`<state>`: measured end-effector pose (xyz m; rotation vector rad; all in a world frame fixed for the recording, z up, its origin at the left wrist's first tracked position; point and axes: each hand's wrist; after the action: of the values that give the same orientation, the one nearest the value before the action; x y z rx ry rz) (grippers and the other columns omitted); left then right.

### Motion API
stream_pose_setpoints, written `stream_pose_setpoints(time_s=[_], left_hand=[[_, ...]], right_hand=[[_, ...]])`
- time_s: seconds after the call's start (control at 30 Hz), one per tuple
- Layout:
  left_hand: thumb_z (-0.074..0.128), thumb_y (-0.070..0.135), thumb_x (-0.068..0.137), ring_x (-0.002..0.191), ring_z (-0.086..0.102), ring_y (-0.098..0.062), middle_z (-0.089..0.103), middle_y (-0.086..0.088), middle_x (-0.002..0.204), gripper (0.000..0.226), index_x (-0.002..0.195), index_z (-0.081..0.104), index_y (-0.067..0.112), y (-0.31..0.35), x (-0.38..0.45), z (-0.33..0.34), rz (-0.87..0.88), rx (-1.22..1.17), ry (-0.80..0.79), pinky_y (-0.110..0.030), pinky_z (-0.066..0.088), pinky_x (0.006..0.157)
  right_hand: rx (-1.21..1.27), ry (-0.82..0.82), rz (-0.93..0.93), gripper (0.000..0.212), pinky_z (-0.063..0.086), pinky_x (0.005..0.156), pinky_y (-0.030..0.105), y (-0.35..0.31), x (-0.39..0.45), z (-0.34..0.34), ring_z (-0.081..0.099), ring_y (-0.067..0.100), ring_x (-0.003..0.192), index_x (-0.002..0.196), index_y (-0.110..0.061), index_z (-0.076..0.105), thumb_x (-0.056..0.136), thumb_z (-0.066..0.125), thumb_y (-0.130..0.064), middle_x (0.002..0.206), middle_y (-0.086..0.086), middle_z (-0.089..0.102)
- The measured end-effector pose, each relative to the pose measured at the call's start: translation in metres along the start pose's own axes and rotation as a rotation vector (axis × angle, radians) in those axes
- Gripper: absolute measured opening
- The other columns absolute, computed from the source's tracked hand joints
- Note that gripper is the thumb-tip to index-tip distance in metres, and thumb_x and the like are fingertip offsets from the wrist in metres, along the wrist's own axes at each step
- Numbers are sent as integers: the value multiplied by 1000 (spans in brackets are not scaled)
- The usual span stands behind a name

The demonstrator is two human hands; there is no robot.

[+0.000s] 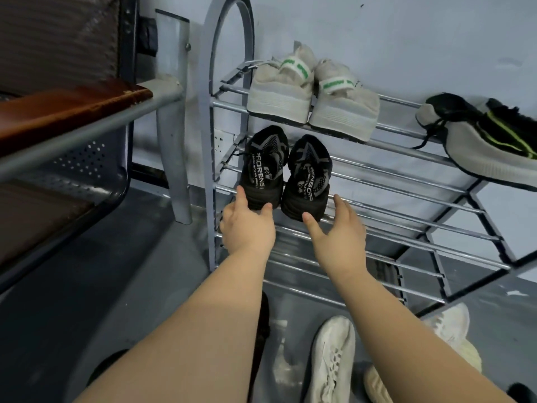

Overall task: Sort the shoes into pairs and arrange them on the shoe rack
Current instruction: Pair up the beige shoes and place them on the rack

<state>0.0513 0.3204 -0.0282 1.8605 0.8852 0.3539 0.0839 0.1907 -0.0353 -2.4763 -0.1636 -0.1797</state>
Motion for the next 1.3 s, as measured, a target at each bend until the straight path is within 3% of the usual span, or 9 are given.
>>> stream_pose_setpoints(time_s=[0.13, 0.23, 0.33, 0.5, 0.73, 1.13, 1.3], left_hand=[[49, 48, 91, 146, 6, -30, -4, -9, 160, 86, 151, -6, 20, -7, -23, -10, 62, 386, -175, -44, 17, 118], [46, 53, 91, 147, -2, -30, -15, -11, 158, 90, 151, -10, 17, -10, -47, -18, 187, 671, -300, -42, 10, 119], [43, 56, 91, 147, -6, -31, -16, -11, 158, 88, 151, -9, 17, -15, -77, -24, 389, 884, -423, -42, 4, 119], [42, 53, 93, 147, -5, -29, -14, -11, 159, 84, 151, -5, 16, -35, -125, -28, 689, 1120, -596, -41, 1, 120], [38, 54, 94, 148, -2, -27, -14, -11, 159, 81, 151, -4, 16, -81, -173, -37, 813, 1349, -733, -38, 2, 119], [40, 53, 93, 147, 5, -29, -8, -12, 159, 80, 152, 2, 14, -132, -221, -40, 801, 1396, -879, -39, 7, 120], [41, 53, 93, 147, 3, -27, -9, -11, 159, 80, 152, 3, 16, -148, -261, -5, 733, 1262, -1006, -38, 6, 120]], right_hand=[[-6, -4, -42, 76, 11, 120, 41, 21, -48, -5, 15, 22, 146, 150, -15, 22, 89, 54, -49, 157, 9, 21], [-121, -173, 0, 76, 14, 119, 39, 44, -81, -13, 14, 23, 146, 150, -16, 19, 90, 51, -50, 158, 10, 18], [-279, -372, 32, 76, 18, 118, 39, 60, -104, -30, 14, 26, 146, 151, -17, 17, 91, 48, -52, 159, 10, 12], [-459, -511, -80, 75, 19, 117, 41, 67, -144, -60, 14, 28, 146, 151, -17, 15, 92, 47, -50, 159, 10, 8], [-659, -654, -158, 73, 21, 115, 44, 87, -200, -73, 16, 33, 144, 149, -15, 20, 91, 49, -49, 158, 13, 9], [-830, -779, -267, 67, 17, 114, 47, 137, -272, -69, 24, 33, 140, 148, -14, 23, 93, 47, -45, 155, 15, 19], [-668, -746, -38, 67, 26, 112, 44, 152, -279, -71, 29, 32, 137, 144, -14, 29, 91, 49, -49, 148, 13, 30]])
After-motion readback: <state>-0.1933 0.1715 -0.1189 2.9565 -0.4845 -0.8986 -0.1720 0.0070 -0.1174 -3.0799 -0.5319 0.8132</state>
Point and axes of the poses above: each hand's wrist, its own x-axis towards the middle knuckle, its own z-axis out of the palm, y = z × x
